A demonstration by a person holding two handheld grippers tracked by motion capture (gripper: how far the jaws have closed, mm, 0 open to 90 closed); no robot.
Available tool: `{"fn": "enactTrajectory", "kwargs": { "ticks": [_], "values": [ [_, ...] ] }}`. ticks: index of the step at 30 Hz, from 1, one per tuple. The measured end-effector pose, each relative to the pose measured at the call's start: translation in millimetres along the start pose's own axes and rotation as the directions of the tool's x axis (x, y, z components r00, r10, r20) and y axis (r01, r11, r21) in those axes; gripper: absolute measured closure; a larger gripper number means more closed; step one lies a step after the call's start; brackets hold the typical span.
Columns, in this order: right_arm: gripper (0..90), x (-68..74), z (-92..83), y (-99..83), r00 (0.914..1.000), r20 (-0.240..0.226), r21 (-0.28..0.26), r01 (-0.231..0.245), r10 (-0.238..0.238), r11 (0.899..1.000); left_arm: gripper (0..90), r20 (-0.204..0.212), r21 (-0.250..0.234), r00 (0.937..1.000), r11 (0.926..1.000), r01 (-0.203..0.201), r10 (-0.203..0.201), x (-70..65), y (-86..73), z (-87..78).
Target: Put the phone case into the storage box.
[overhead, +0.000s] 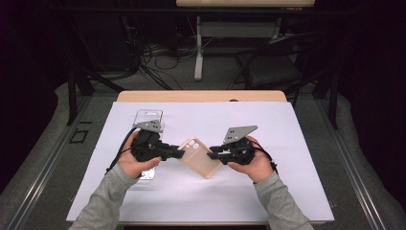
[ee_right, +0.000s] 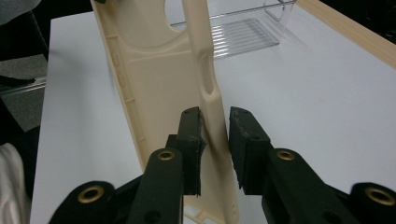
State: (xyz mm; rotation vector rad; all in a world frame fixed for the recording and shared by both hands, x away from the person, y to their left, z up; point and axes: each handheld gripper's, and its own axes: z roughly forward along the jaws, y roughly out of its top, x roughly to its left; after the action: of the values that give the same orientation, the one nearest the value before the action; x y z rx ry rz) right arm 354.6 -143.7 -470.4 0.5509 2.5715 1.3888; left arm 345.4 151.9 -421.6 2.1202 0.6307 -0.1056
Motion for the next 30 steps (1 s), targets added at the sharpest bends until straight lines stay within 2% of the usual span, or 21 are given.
{"fn": "enactTrajectory", "kwargs": {
  "ticks": [15,27,30],
  "values": [
    [79.3,-1.4,1.3,-1.8,0.9995,-0.03,0.011,0.0,0.001,1.0,80.2,-0.009,0.007,0.9999,0.9999,-0.012,0.012,0.3,-0.4,0.8],
    [81.7,0.6,2.6,-2.4,0.9962,-0.006,0.007,0.086,-0.086,0.996,80.1,-0.009,0.004,0.9999,1.0,-0.008,0.008,1.5,-0.8,1.6],
    [81.8,1.1,2.6,-2.8,0.9956,-0.003,0.009,0.093,-0.093,0.996,80.0,-0.01,0.003,0.9999,1.0,-0.005,0.005,1.6,-0.8,2.0]
  ]
}}
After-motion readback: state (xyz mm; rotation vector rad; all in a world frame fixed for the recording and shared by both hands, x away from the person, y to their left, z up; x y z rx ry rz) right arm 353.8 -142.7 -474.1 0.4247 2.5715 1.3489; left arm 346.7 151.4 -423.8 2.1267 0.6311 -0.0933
